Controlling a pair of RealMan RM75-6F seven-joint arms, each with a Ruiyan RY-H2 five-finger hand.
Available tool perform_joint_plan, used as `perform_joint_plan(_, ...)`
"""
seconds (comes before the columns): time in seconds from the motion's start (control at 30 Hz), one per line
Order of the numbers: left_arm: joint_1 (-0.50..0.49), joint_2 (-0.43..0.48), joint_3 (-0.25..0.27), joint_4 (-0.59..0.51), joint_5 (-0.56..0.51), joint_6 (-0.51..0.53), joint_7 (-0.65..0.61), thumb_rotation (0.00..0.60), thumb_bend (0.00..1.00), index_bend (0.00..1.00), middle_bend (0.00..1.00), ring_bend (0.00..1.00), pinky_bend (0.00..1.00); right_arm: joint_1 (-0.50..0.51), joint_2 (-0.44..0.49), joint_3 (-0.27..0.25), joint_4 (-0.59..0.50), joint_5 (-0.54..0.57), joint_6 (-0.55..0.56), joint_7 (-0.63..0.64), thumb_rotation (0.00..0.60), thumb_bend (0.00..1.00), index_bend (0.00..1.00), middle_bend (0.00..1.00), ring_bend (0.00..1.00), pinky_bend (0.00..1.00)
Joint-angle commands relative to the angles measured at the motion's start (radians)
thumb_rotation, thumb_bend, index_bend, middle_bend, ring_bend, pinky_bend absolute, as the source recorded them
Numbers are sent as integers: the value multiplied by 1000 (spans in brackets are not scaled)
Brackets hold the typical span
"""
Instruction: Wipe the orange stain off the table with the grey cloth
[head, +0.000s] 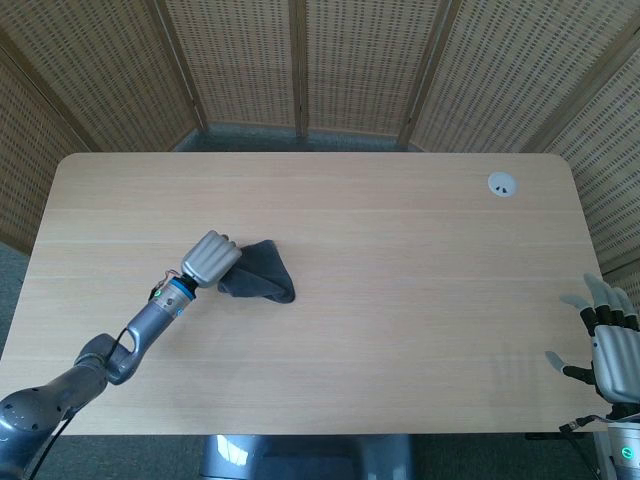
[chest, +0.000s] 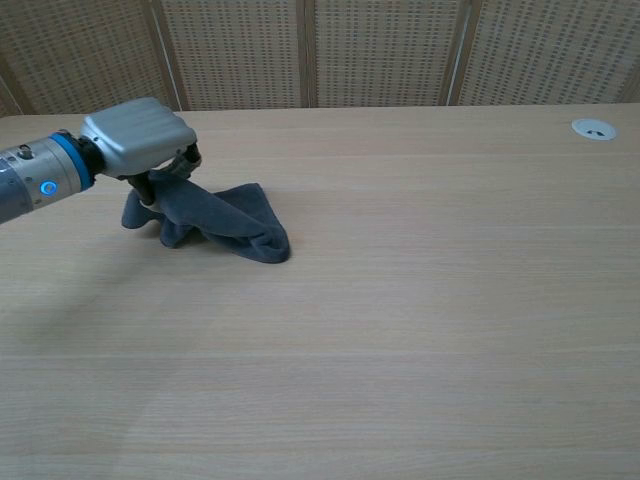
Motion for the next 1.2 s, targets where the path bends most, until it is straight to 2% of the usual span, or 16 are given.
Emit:
perform_joint_plan(0.03,23,30,7,18,-5,7,-16,600,151,753,684,645,897,0,0,0,-1,-1,1,0,600,0,241,0,0,0)
perform_joint_plan(0.2,61,85,9,42,-14,23,-34,600,152,753,685,645,897,-1,1,-2,-3,-5,3,1,600,0,241,0,0,0)
perform_joint_plan(0.33,95,139,-16,35,-44,56,-89,600,151,753,685,645,897,-2,1,-2,-5,-7,4,0,600,0,241,0,0,0)
perform_joint_plan(0.57,144,231,-44,-55,-45,176,-186,600,151,752,684,645,897,0,-2,-6,-5,-13,2,-10,600,0,241,0,0,0)
perform_joint_plan(0.7,147,257,-61,-102,-55,186,-188,600,153,752,684,645,897,3,-7,-9,-6,-15,-5,-20,600,0,241,0,0,0)
perform_joint_plan(0.87,123,246,-74,-149,-54,165,-153,600,152,752,684,645,897,3,-12,-12,-8,-21,-1,-31,600,0,242,0,0,0)
perform_joint_plan(1.2,3,137,-127,-249,-28,129,-47,600,151,752,684,645,897,6,-12,-4,1,-1,-11,-24,600,0,241,0,0,0)
